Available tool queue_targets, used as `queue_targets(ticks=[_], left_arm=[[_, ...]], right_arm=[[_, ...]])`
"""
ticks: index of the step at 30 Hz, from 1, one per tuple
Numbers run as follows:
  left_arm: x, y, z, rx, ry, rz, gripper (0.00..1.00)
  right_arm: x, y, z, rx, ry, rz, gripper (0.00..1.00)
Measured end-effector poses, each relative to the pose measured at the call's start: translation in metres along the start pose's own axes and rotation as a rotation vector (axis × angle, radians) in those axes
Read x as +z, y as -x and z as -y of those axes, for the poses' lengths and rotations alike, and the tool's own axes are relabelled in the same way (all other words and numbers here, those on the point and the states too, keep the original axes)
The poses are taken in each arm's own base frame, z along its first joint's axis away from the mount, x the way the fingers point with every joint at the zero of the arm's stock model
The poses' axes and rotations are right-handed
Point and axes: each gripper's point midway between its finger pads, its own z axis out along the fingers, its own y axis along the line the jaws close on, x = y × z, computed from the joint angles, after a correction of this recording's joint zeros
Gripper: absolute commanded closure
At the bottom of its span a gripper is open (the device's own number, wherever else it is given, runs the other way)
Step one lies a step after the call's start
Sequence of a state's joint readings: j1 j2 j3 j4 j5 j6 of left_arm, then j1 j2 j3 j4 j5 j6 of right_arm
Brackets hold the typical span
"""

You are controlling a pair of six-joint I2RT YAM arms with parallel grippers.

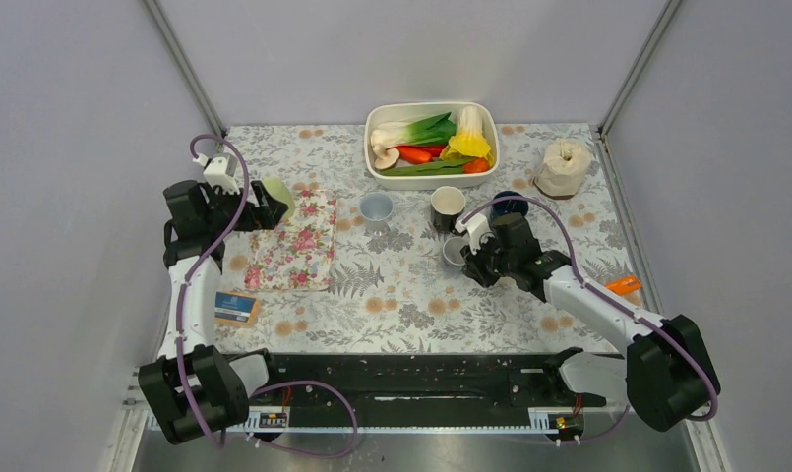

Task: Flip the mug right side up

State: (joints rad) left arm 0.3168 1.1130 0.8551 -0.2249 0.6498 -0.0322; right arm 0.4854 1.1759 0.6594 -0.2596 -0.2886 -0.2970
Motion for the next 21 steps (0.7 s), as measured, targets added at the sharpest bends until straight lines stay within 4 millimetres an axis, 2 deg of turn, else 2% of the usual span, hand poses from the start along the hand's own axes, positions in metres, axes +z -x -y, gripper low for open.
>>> queue_targets(ticks=[6, 14, 21], left_arm=[[-0.004, 0.001, 0.002, 0.029, 0.001, 0.003, 0.01], [-0.004, -0.001, 0.002, 0.031, 0.001, -0.003, 0.01], [-0.004, -0.001, 0.002, 0.031, 0.001, -0.003, 0.01]], right_arm=[[0.009, -0.012, 0.007, -0.001, -0.042, -0.056, 1.00], [0.021, -0.026, 0.006, -0.018, -0.060, -0.120, 1.00], [0.024, -0.025, 0.006, -0.039, -0.070, -0.131, 0.94]])
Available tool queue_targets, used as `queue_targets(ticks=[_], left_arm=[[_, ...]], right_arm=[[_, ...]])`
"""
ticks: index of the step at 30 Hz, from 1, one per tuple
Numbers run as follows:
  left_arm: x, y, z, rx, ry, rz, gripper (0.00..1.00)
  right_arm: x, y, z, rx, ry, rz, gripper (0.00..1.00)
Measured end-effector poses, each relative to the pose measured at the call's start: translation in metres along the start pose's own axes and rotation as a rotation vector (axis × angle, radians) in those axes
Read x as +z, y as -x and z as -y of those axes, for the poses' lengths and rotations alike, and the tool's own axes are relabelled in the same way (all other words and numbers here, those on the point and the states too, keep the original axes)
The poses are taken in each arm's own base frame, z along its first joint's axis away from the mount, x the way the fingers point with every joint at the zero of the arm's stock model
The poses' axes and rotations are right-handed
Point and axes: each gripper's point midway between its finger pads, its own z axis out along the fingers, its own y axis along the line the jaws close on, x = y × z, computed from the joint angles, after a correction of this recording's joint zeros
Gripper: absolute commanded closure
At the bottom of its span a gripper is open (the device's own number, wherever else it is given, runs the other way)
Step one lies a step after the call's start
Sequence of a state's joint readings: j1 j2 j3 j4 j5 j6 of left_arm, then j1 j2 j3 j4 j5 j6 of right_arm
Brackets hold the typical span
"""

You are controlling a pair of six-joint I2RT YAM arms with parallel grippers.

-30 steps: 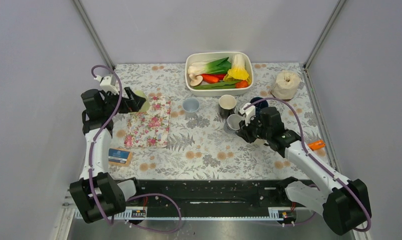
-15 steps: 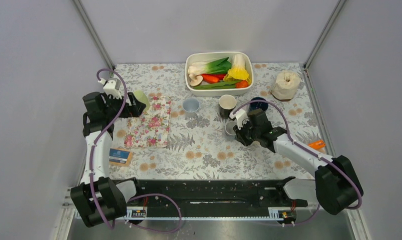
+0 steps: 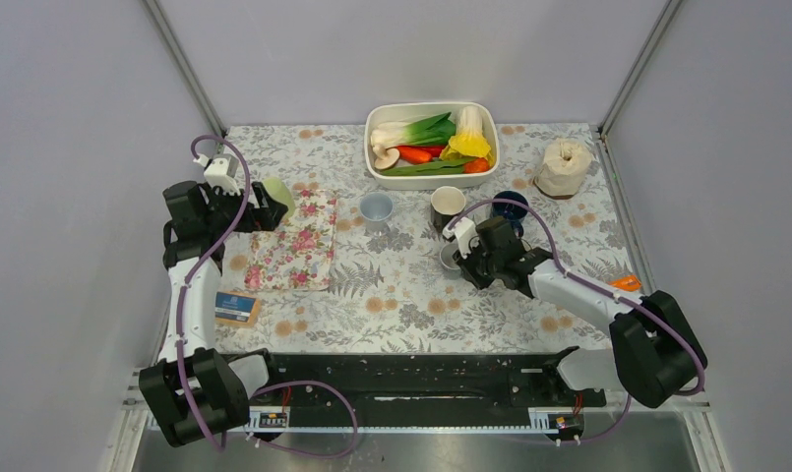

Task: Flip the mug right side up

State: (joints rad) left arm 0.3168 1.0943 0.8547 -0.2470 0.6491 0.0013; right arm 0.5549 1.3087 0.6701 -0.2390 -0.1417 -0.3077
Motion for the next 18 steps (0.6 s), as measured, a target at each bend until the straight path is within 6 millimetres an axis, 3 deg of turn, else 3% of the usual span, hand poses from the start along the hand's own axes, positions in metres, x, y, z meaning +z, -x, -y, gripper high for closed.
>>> queue_targets(ticks=[18], left_arm=[[0.0000, 0.0000, 0.0001, 0.000, 0.000, 0.000, 0.01]], right_arm=[[0.0011, 0.0087, 0.0010, -0.011, -0.005, 0.005, 0.49]])
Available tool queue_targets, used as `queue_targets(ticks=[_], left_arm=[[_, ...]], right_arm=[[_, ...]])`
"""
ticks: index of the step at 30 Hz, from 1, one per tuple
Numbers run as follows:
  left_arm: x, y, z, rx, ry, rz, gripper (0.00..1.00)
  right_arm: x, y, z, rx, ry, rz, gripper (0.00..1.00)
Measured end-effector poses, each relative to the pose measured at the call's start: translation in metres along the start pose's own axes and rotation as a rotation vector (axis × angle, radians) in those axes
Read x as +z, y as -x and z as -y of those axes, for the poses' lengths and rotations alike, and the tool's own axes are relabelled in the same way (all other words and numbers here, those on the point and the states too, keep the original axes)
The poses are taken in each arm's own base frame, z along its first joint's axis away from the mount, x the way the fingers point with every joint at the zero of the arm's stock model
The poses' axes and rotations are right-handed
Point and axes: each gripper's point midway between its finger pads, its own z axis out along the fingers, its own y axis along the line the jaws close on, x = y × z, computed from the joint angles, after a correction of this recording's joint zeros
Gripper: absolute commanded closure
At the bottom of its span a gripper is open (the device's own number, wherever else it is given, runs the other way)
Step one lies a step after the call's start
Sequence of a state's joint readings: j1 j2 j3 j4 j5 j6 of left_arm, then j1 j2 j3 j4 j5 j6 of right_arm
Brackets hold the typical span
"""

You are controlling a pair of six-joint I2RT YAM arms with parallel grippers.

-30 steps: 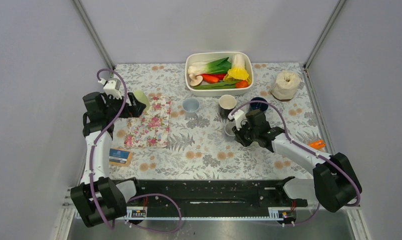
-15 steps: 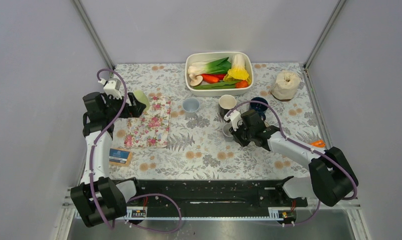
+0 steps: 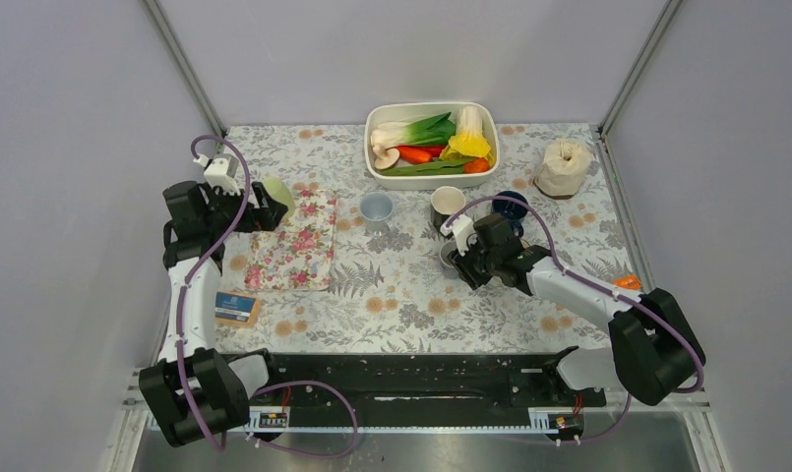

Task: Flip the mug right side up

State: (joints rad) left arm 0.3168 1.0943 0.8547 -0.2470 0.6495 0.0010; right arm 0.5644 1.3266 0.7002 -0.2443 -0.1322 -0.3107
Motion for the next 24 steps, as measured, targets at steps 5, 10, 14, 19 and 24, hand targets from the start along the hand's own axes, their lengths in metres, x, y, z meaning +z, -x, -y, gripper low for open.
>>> queue_targets(ticks=[5, 10, 14, 19, 24], left_arm=[[0.000, 0.000, 0.000, 0.000, 0.000, 0.000, 0.01], [0.000, -0.003, -0.004, 0.016, 0.019, -0.012, 0.01], [-0.001, -0.008, -0.013, 0.059, 0.050, -0.057, 0.01], [0.007, -0.004, -0.032, 0.171, 0.075, -0.123, 0.01], [0.029, -0.003, -0.063, 0.285, 0.078, -0.220, 0.02]], right_arm=[[-0.003, 0.002, -0.001, -0.001, 0.003, 0.002, 0.31], [-0.023, 0.017, 0.001, -0.027, -0.006, 0.051, 0.05], [-0.057, 0.048, 0.006, -0.096, -0.046, 0.177, 0.01], [-0.102, 0.081, 0.012, -0.189, -0.112, 0.335, 0.00], [-0.124, 0.096, 0.007, -0.244, -0.108, 0.421, 0.01]])
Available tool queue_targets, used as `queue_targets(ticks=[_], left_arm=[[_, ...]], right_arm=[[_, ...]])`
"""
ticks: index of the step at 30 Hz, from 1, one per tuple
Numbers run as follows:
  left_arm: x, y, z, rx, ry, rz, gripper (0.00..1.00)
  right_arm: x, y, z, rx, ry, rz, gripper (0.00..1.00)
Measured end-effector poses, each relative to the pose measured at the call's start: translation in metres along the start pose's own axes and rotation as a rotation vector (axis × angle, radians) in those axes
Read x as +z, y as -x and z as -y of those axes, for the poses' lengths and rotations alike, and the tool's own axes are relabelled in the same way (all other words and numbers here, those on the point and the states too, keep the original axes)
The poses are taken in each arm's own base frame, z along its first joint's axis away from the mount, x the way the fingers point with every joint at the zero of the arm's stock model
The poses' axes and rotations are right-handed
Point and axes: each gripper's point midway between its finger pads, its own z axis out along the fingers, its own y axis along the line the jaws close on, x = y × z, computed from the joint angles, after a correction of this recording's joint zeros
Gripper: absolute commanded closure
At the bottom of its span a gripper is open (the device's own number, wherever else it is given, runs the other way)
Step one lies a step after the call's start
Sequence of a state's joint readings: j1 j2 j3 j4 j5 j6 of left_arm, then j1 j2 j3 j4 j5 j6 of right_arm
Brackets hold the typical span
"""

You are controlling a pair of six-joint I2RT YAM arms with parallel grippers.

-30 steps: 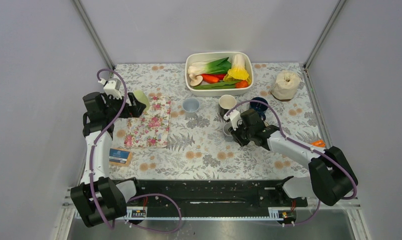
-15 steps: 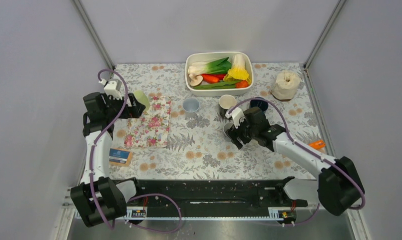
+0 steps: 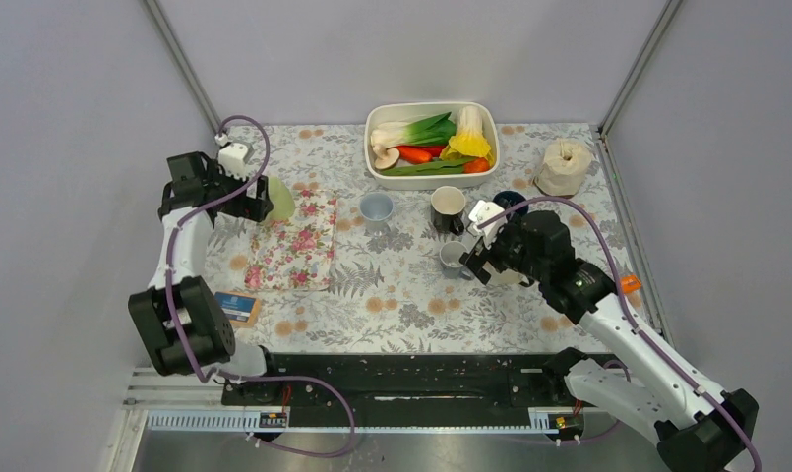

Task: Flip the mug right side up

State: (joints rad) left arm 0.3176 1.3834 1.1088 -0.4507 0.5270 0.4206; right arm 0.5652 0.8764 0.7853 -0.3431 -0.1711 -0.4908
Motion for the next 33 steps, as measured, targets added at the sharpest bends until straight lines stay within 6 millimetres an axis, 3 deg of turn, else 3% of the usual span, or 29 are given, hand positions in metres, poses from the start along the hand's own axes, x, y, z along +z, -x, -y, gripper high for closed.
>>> queue_targets(ticks=[6, 11, 22, 33], left_arm=[[0.038, -0.032, -0.026, 0.031, -0.056, -0.142, 0.15], [0.055, -0.052, -0.034, 0.017, -0.102, -0.216, 0.28], [0.070, -0.048, -0.042, 0.054, -0.143, -0.212, 0.43], [0.082, -0.060, -0.043, 0.036, -0.178, -0.247, 0.51]], right_arm=[[-0.003, 0.014, -0.011, -0.003, 0.058, 0.072, 0.01], [0.000, 0.010, -0.017, -0.001, 0.078, 0.083, 0.01], [-0.004, 0.004, -0.020, -0.003, 0.064, 0.114, 0.01], [-0.011, 0.005, -0.009, 0.018, 0.029, 0.151, 0.01]])
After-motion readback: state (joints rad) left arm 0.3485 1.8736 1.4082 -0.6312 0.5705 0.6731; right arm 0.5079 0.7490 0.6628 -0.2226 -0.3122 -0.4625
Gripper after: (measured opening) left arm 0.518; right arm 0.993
